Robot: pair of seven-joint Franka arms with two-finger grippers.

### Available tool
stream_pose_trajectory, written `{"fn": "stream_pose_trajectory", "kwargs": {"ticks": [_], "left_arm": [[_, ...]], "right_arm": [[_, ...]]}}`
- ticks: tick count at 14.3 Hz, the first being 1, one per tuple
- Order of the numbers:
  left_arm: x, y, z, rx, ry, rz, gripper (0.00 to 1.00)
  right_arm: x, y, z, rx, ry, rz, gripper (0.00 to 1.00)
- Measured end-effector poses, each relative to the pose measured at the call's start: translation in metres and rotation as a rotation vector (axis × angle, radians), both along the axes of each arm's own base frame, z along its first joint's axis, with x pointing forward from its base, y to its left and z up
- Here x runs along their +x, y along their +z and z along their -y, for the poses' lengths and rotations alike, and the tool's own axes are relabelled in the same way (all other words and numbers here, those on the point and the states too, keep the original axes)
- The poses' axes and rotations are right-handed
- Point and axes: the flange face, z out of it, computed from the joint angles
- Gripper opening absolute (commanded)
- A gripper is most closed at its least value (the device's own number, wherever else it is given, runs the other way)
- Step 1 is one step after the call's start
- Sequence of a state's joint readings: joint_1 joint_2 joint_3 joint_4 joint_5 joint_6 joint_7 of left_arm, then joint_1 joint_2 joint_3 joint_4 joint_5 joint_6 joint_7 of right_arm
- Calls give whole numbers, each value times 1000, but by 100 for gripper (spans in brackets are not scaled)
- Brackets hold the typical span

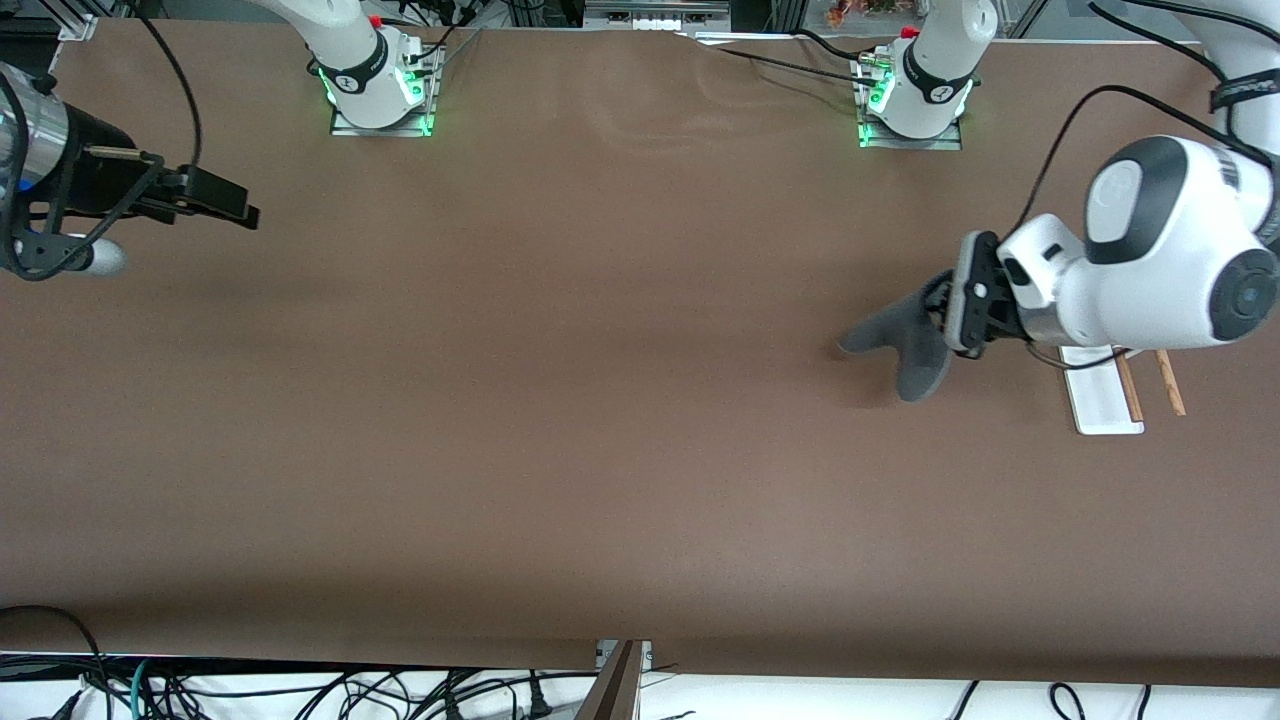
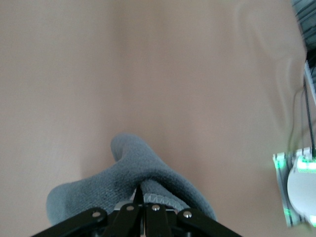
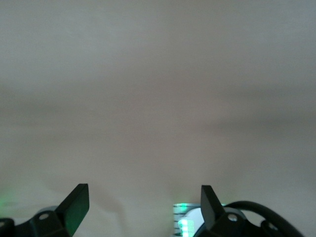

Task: Pass towel and hang on rack
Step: 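Carry the towel with the left gripper over the white rack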

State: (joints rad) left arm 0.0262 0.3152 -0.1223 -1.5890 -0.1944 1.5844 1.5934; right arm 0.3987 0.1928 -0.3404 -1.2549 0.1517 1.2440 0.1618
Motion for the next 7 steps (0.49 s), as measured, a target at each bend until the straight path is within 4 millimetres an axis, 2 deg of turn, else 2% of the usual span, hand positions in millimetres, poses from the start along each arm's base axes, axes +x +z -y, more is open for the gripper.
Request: {"fn": "stream_pose_trajectory", "kwargs": {"ticks": [2,5,7], "left_arm": [[8,20,-12,126,-21,29,0],[17,54,-23,319,-53,103,0],[20,63,-35,380,-48,122,0]], "right_arm": [[-6,-5,6,-48,36,10,100],[-17,-15,4,-97,76,39,100],[-21,-21,1,-115,102,47,100]]}}
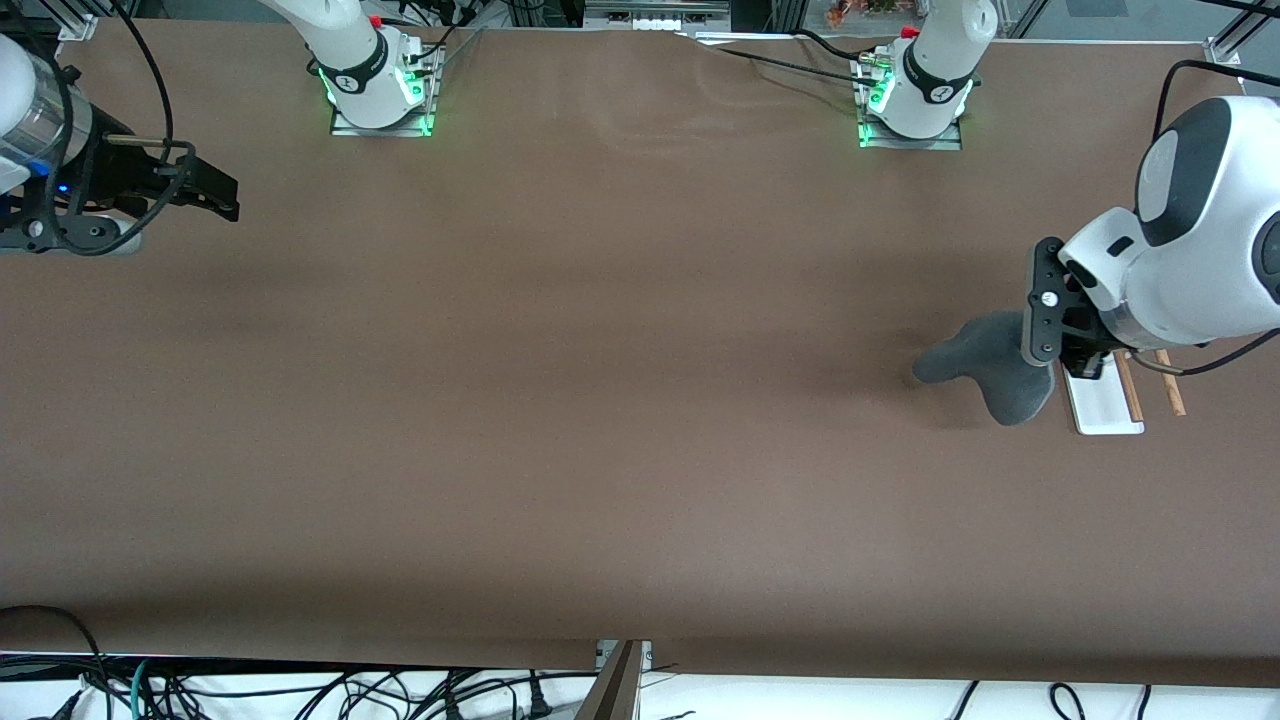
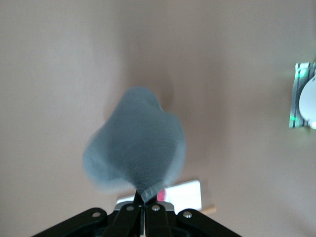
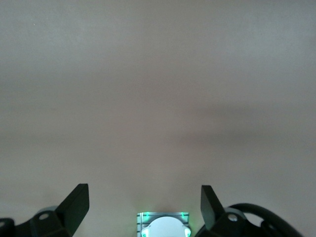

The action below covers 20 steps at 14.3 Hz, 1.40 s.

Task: Pass towel and hang on rack
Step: 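Carry the towel with the left gripper over the white rack, then lower the towel onto the rack dowels and open the left gripper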

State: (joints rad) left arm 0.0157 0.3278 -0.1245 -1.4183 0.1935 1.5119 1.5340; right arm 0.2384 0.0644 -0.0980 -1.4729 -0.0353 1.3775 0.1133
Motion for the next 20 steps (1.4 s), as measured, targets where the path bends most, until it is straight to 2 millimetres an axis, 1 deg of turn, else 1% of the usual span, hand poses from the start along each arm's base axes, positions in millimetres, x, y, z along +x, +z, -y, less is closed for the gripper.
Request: {"fn": "stream_pose_trajectory", "kwargs": {"ticks": [1,3,5,6,8,10,14,16,18,20], "left_arm": [[1,1,-11,20,13,3,0],[2,-2,-49,37,72,-4,0],[-3,-11,-97,40,152,-50,0],[-7,-16,-122,40,193,-72,0],[-14,-28,-170,36,271,-102,0],[-21,-48,-214,28,340,-135,0],[-39,-106,-306,1,467,-176,0],[-50,-129,-348,-19,510,-167,0],[-64,-142,-380,-49,569,-158,0],[-72,-148,-400,-58,601,-137,0]], "right_arm": [[-1,-2,0,-5,10,3,100],[1,-7,8,-3,36,10,100],[-1,-10,19,0,49,15,100],[-3,-9,20,1,53,17,100],[-8,-6,16,2,63,22,100],[-11,-4,10,3,74,24,100],[-12,-4,6,1,82,25,100],[-12,-4,6,1,82,25,100],[-12,-4,6,1,82,25,100],[-12,-4,6,1,83,25,100]]}}
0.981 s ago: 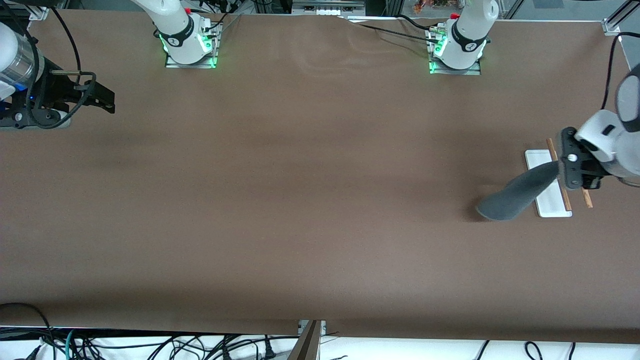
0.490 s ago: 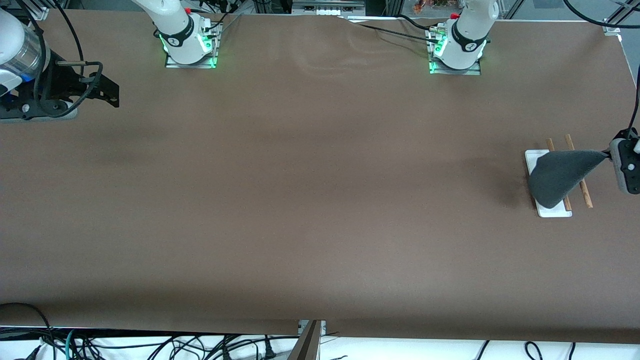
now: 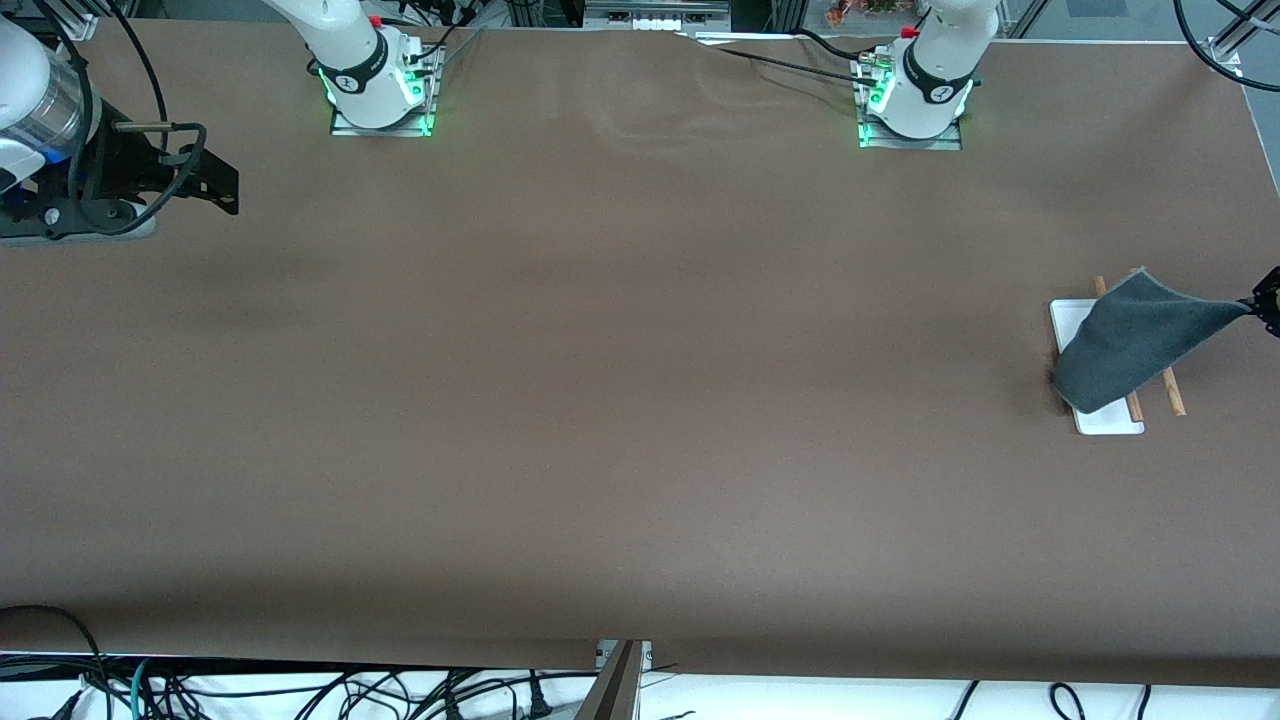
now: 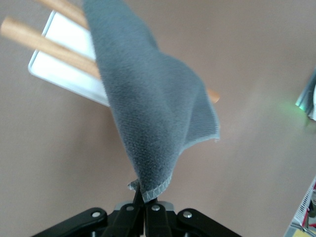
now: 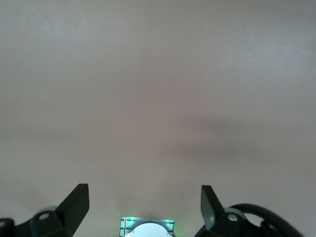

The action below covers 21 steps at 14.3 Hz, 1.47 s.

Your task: Pass towel and hang on rack

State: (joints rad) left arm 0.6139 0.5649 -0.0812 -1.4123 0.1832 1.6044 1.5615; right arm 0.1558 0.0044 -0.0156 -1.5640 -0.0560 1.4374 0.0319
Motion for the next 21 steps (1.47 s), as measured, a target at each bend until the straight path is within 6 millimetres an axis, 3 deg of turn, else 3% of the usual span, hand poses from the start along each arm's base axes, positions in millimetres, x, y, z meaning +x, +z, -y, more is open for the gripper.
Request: {"fn": "stream_pose_trajectory", "kwargs": {"ticks": [3,4,5,6,8,16,18,21], "left_arm": [[-6,-29,-24,-1,30,18,0],[-8,-41,-31,-4,38,19,5],[-10,-52,-35,-9,43,18,76],[-10,-61,-37,-16,49,18,100],[-8,-63,-39,-23,55,31,100],[19,-17,-39,-2,45,139,100],[35,1,-17,-28,50,179,100],[63,34,60,-44,76,143,100]], "right_arm": [[0,0,-2,0,3,1,100],[0,0,-2,0,3,3,100],[0,0,-2,1,4,4,100],[0,0,-2,0,4,6,100],[1,1,-1,-1,1,8,100],[2,0,4,-1,-6,10,100],[2,2,3,0,-6,17,100],[4,9,2,9,-6,35,100]]}}
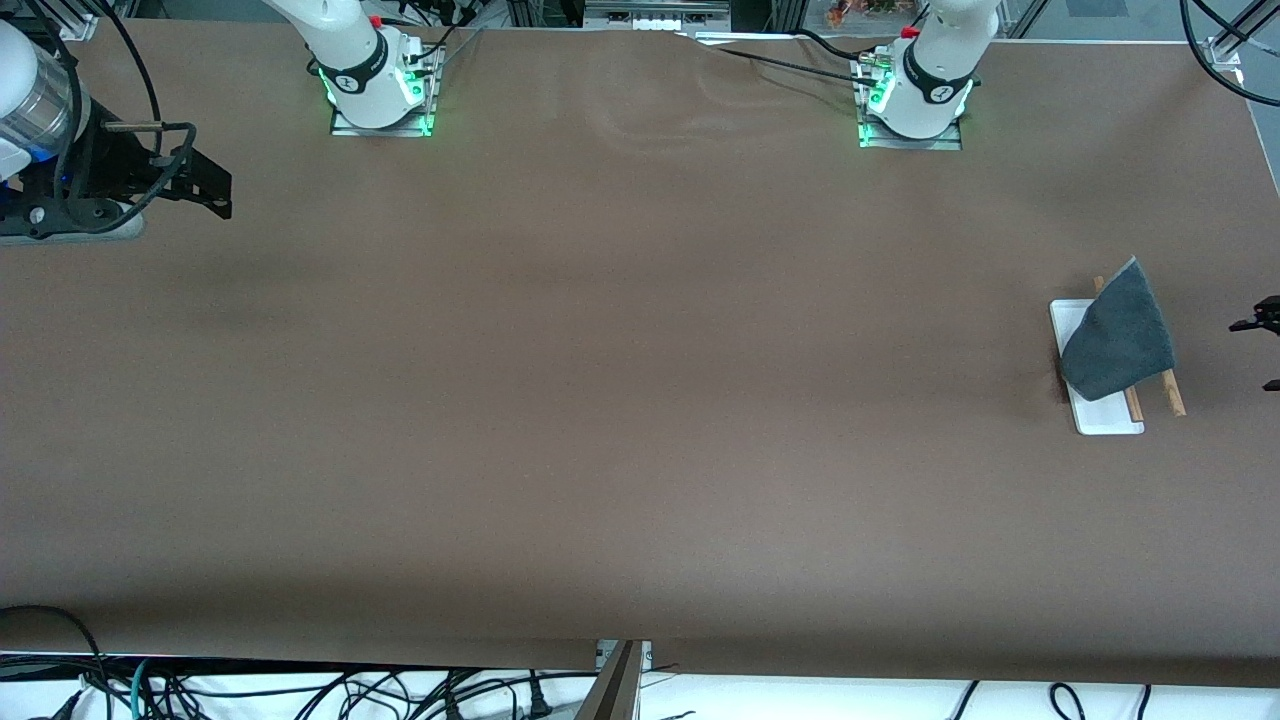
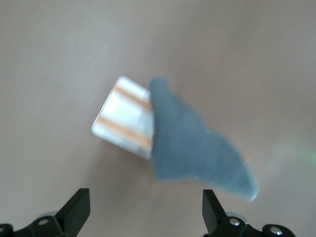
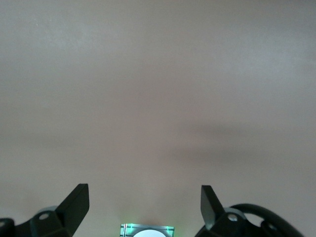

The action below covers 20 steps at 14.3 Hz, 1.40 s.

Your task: Pass towel and hang on rack

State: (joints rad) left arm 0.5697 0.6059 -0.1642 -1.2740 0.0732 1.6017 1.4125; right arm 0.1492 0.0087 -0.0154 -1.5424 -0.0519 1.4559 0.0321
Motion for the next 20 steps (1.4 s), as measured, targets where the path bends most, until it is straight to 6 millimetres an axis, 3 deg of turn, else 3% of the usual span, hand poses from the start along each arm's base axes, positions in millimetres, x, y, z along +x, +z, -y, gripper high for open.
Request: {"fn": "stream_pose_trajectory", "kwargs": {"ticks": [2,6,9,14,17,20], "left_arm": [[15,29,57,14,43,-18,100],[12,92,152,60,209,-89,100],[2,131,206,130,311,-89,100],[-31,173,302,320,564,-18,100],[-41,193,314,271,716,177,100],[-61,183,296,217,872,153,100]], "right_arm": [[0,1,-2,31,-4,-1,100],[3,-1,0,51,-12,-1,100],[5,-1,0,52,-13,10,100],[8,-9,14,50,-39,-1,100],[8,-13,21,49,-53,-7,100],[9,-13,23,49,-56,-7,100]]}}
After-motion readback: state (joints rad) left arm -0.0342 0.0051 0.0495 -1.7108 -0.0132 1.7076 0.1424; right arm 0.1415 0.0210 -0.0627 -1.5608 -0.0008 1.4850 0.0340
